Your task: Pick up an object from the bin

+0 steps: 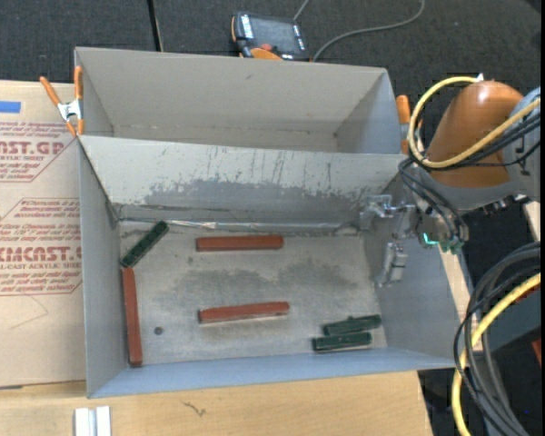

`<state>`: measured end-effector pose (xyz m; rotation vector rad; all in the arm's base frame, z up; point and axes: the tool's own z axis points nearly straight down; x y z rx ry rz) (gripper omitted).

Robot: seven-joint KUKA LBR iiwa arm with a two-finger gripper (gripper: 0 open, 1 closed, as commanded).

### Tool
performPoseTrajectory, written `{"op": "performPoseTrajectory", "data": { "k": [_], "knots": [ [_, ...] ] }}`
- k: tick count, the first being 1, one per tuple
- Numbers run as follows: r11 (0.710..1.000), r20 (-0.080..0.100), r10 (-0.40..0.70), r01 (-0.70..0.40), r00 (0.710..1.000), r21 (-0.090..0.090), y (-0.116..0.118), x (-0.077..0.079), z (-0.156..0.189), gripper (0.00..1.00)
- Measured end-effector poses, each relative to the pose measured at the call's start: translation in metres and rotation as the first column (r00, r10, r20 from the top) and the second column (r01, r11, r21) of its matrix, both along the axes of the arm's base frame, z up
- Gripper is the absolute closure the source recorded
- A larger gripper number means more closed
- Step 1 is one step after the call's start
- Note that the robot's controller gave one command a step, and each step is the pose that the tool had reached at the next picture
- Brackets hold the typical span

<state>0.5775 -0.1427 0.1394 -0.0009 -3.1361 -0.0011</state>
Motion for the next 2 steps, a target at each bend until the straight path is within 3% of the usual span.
{"op": "performPoseTrajectory", "data": {
  "k": [1,2],
  "knots": [
    [0.997,0.008,0.077,-0.077,0.997,0.001,0.0413,-0.0906,-0.0712,0.00],
    [0.997,0.003,0.079,-0.079,0.997,0.000,0.0403,-0.0893,-0.0672,1.00]
  ]
}}
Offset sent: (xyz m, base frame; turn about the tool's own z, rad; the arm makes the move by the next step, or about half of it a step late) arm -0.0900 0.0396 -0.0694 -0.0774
